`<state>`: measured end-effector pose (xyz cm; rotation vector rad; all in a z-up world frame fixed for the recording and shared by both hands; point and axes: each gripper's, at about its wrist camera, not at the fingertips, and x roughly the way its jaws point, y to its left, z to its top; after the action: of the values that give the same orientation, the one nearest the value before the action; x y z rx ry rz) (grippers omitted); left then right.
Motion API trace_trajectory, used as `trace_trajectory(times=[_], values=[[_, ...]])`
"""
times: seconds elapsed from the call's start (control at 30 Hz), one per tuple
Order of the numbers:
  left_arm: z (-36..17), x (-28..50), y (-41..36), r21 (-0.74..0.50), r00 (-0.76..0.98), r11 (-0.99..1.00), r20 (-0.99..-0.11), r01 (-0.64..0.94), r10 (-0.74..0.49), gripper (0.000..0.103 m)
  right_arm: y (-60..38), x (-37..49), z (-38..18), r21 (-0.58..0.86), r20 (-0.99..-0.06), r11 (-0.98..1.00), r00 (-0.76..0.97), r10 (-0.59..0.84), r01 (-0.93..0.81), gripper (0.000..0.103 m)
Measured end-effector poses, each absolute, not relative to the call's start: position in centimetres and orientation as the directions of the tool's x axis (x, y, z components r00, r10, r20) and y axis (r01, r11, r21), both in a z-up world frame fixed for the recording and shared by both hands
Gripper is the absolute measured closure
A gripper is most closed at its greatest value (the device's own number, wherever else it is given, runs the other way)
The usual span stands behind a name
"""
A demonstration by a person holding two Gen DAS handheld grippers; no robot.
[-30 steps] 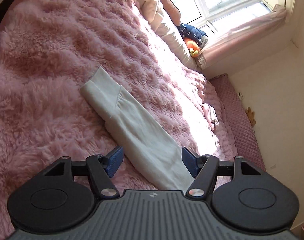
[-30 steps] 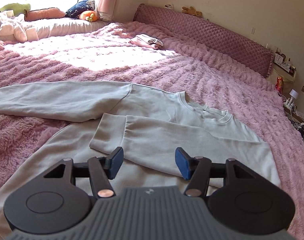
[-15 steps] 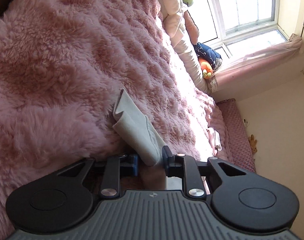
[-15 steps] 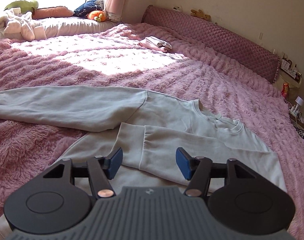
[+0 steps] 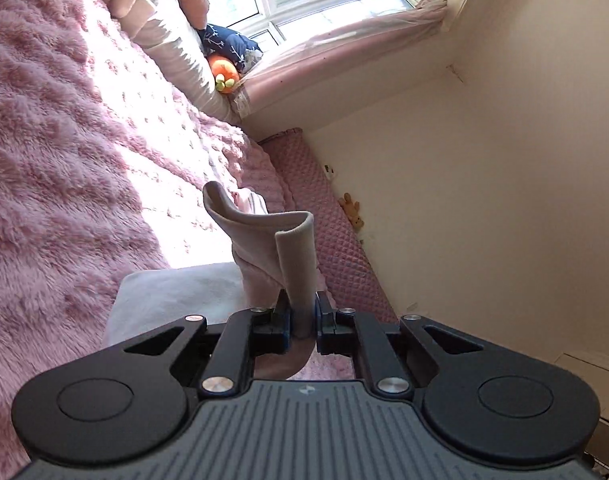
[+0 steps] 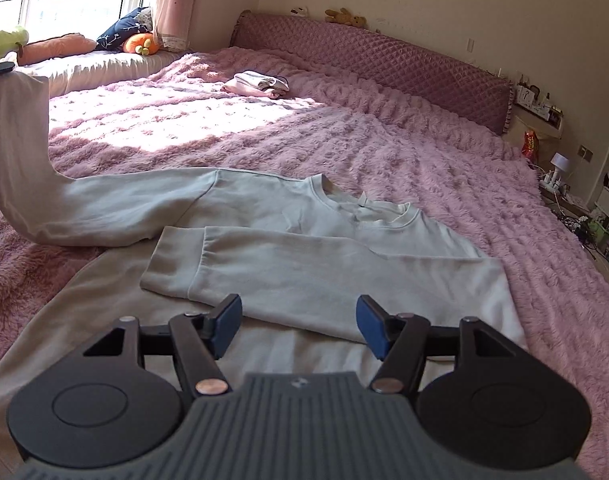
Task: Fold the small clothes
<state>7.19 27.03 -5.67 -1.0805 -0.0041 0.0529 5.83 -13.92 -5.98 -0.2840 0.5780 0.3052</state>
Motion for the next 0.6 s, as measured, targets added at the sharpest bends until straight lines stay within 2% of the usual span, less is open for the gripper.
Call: trace_trajectory(times=[0.13,0.27,0.47,0.53,0.57,0.6], values=[[-4.0,11.9,19.5,-0.857,0.991,0.51,0.011,0.078,-0.134,0.092,-18.2,5.8,-6.1,-0.157,-0.572,0.945,0.806,0.151,-0.288,0.043],[-4.4,15.9,11.7,-0.828,0.959,0.543,-0.026,0.137,-0.282,0.092,-22.3,5.9,-6.6,-0.138,-0.586,0.965,0.804,0.101,-0.221,0.042],[-9.7,20.2,2.5,-0.828,0.867,0.544,-0.166,0.136,-0.47,0.092,-28.1,5.7,-8.0,-0.122,-0.616,0.984,0.787,0.029,-0.132,0.042],[-12.1,21.3,-0.3,-0.81,0.816,0.573,-0.244,0.125,-0.524,0.091,-29.4,5.8,-8.3,-0.126,-0.624,0.986,0.781,0.006,-0.108,0.042],[-13.1,21.8,-1.4,-0.798,0.793,0.591,-0.282,0.118,-0.54,0.09,-30.3,5.8,-8.6,-0.124,-0.629,0.988,0.777,-0.006,-0.093,0.042],[-14.2,22.3,-2.7,-0.778,0.764,0.619,-0.333,0.109,-0.552,0.082,-31.0,5.9,-8.8,-0.12,-0.634,0.99,0.773,-0.015,-0.079,0.042]])
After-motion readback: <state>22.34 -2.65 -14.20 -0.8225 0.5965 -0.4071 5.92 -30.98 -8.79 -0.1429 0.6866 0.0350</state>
